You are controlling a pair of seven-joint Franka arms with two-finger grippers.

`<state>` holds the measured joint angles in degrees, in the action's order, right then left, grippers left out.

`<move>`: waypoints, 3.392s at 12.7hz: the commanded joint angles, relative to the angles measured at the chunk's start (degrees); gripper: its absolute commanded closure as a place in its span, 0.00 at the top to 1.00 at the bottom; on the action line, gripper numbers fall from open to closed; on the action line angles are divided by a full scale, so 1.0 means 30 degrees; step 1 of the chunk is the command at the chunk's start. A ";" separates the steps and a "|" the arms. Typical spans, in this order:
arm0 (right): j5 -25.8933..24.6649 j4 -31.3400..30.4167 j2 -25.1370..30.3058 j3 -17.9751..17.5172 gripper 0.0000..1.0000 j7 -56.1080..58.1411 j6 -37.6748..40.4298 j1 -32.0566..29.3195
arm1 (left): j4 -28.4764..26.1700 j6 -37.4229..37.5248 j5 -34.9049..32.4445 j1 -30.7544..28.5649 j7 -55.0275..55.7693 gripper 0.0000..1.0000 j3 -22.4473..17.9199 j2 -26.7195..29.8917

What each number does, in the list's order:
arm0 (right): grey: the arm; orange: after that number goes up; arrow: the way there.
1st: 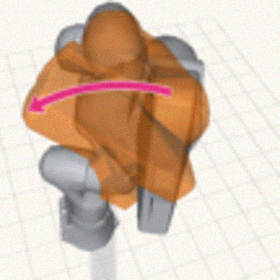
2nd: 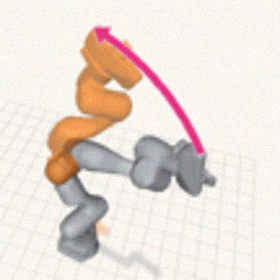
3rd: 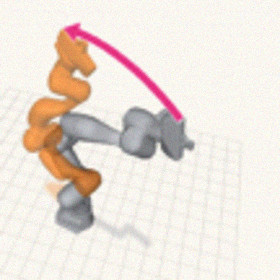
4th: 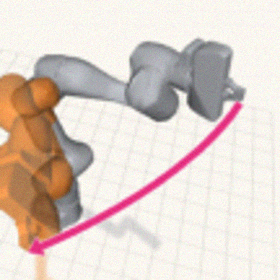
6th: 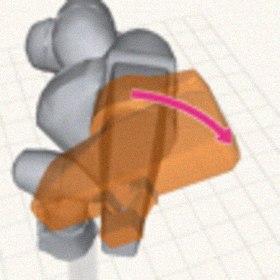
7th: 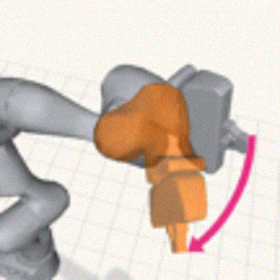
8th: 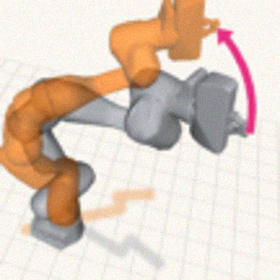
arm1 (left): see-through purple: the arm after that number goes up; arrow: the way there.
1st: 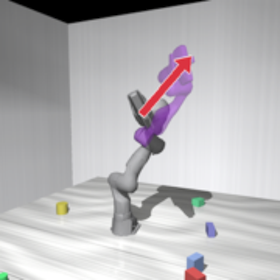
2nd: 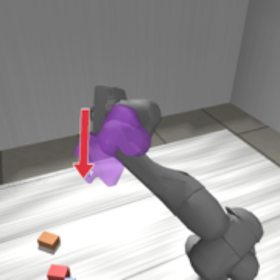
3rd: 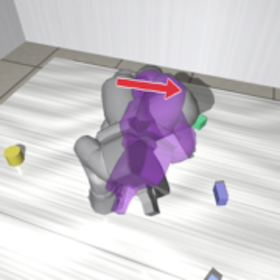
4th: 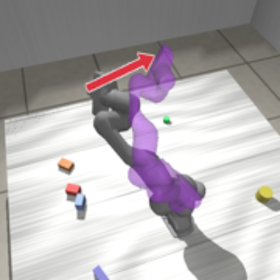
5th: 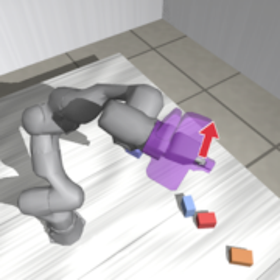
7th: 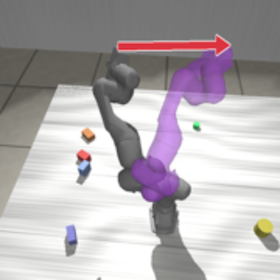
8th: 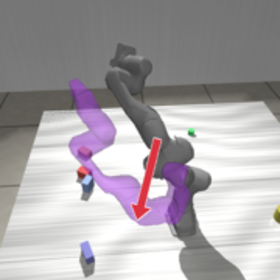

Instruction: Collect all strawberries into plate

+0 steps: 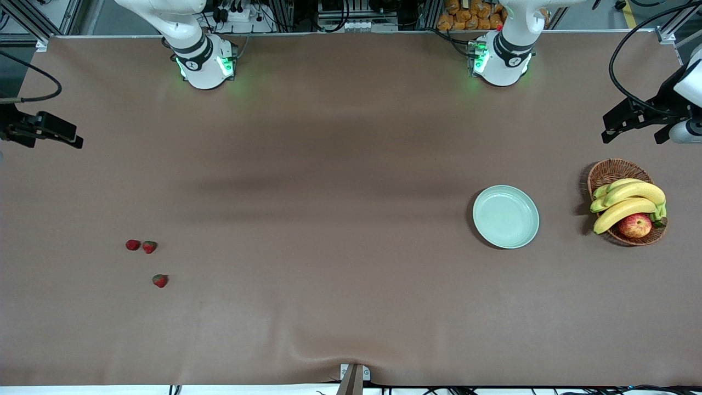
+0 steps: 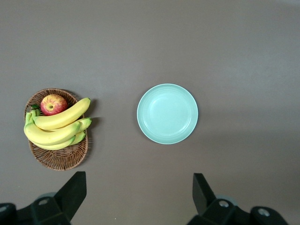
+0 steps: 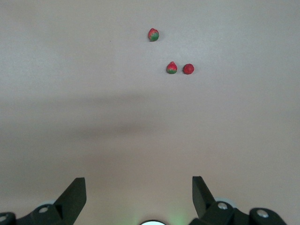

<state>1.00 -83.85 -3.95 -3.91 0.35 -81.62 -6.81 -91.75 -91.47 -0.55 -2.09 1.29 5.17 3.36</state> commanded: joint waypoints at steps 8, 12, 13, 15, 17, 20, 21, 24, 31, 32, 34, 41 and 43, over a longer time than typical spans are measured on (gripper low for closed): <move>-0.0275 -0.2195 -0.4970 0.0042 1.00 0.0001 -0.4924 -0.1447 | -0.0090 -0.0418 0.0096 -0.0066 -0.0223 1.00 0.0064 -0.0388; -0.1093 -0.2166 -0.8578 0.0071 1.00 0.0030 -0.9492 -0.2388 | -0.0089 -0.0654 0.0096 -0.0007 -0.0223 1.00 0.0181 -0.0711; -0.1414 -0.2166 -0.9310 0.0072 1.00 0.0088 -1.0634 -0.2476 | -0.0060 -0.0683 0.0125 -0.0007 -0.0223 1.00 0.0181 -0.0740; -0.1622 -0.2166 -1.0396 0.0072 1.00 0.0177 -1.2396 -0.2652 | -0.0060 -0.0800 0.0126 -0.0007 -0.0223 1.00 0.0181 -0.0828; -0.1797 -0.2137 -1.1102 0.0043 1.00 0.0845 -1.3658 -0.3148 | -0.0060 -0.0830 0.0096 -0.0007 -0.0194 1.00 0.0181 -0.0858; -0.1769 -0.2137 -1.1396 0.0042 1.00 0.1436 -1.3985 -0.3502 | -0.0118 -0.0976 0.0125 -0.0007 -0.0165 1.00 0.0181 -0.0887; -0.1769 -0.2166 -1.1484 0.0042 1.00 0.1436 -1.4014 -0.3502 | -0.0090 -0.1005 0.0126 -0.0007 -0.0165 1.00 0.0181 -0.0945; -0.1769 -0.2166 -1.2039 0.0042 1.00 0.1436 -1.4220 -0.3531 | -0.0089 -0.1064 0.0096 -0.0007 -0.0165 1.00 0.0181 -0.0975; -0.1769 -0.2692 -1.2745 0.0043 1.00 0.1495 -1.4366 -0.3766 | -0.0119 -0.1035 0.0096 0.0022 -0.0165 1.00 0.0181 -0.0975; -0.1769 -0.2751 -1.2745 0.0042 1.00 0.1553 -1.4453 -0.3766 | -0.0119 -0.1006 0.0096 0.0022 -0.0165 1.00 0.0181 -0.0946; -0.1769 -0.2752 -1.2774 0.0042 0.99 0.1583 -1.4542 -0.3795 | -0.0148 -0.1006 0.0096 0.0022 -0.0165 1.00 0.0210 -0.0946; -0.1623 -0.2781 -1.2950 0.0042 0.62 0.1554 -1.4542 -0.3766 | -0.0324 -0.0918 0.0096 0.0022 -0.0135 1.00 0.0211 -0.0829; -0.1535 -0.2810 -1.2950 0.0042 0.35 0.1437 -1.4513 -0.3737 | -0.0324 -0.0889 0.0096 0.0022 -0.0106 1.00 0.0239 -0.0654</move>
<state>-3.29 -92.13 -42.57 -2.83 4.37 -124.50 -16.94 -92.33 -94.12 -0.55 -1.90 1.28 5.66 0.39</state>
